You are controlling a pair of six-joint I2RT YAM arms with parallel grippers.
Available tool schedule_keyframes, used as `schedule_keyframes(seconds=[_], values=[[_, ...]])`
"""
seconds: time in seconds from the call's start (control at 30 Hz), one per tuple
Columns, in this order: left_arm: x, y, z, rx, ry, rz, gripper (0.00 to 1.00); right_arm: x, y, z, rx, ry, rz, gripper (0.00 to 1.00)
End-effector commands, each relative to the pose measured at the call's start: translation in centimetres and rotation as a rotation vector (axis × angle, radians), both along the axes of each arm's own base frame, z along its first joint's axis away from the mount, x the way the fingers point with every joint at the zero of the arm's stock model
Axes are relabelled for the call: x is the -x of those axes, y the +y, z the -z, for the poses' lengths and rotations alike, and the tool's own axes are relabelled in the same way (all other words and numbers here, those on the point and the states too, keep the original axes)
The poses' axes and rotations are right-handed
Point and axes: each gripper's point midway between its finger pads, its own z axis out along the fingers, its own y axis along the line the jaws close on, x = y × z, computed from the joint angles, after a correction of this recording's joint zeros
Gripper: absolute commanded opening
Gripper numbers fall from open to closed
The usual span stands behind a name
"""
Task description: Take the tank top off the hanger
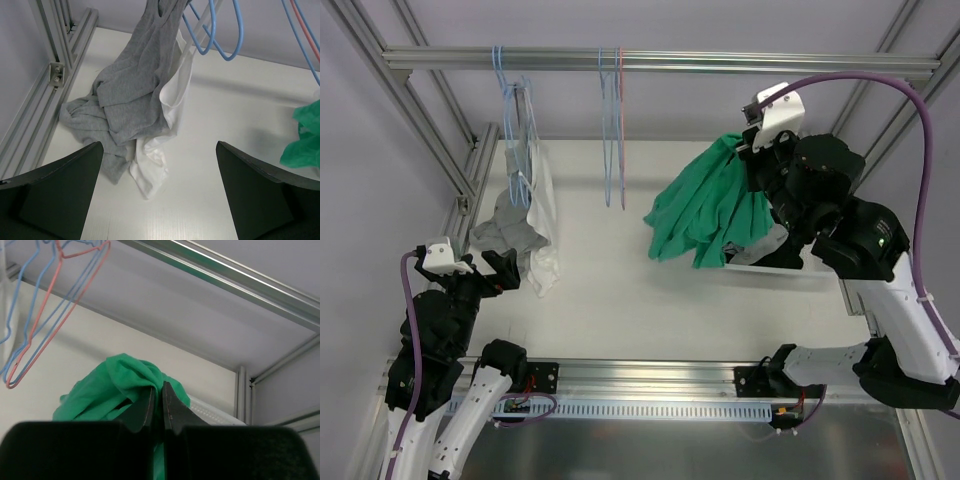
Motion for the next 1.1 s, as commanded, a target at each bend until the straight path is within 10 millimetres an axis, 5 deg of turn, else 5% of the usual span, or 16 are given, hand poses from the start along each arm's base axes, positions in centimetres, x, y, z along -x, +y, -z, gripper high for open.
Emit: schedule_keyframes(seconds=[0.0,0.17,0.33,0.6,0.93,1.07], values=[[-0.4,0.4,-0.5,0.012,-0.025,-0.033,0.99,0.1,-2.7,-3.5,-0.070,-0.068,0.045,0.00],[-0.6,0.2,-0.3,0.010,-0.019,-0.026,0.99,0.8,-6.0,-7.8,-0.129,-0.145,0.099,0.00],[-0.6,0.2,-0.3,0.011,-0.021,-0.024,0.99,-0.8,-8.9,-8.5,-0.065,-0.163,0.235,0.00],[-0.5,0.2,-0.3,0.012,-0.023,-0.021,0.99,-6.1,-11.6,-0.7,-0.094,0.051,0.309,0.00],[-0.5,0.2,-0.4,0.016,-0.031,-0.019,0.99,-9.9,-13.3,6.6,-0.122,0.156,0.326,0.00],[-0.4,0.2,-0.5,0.016,-0.034,-0.021,0.99,-11.1,-14.3,12.3,-0.168,0.231,0.366,0.00]])
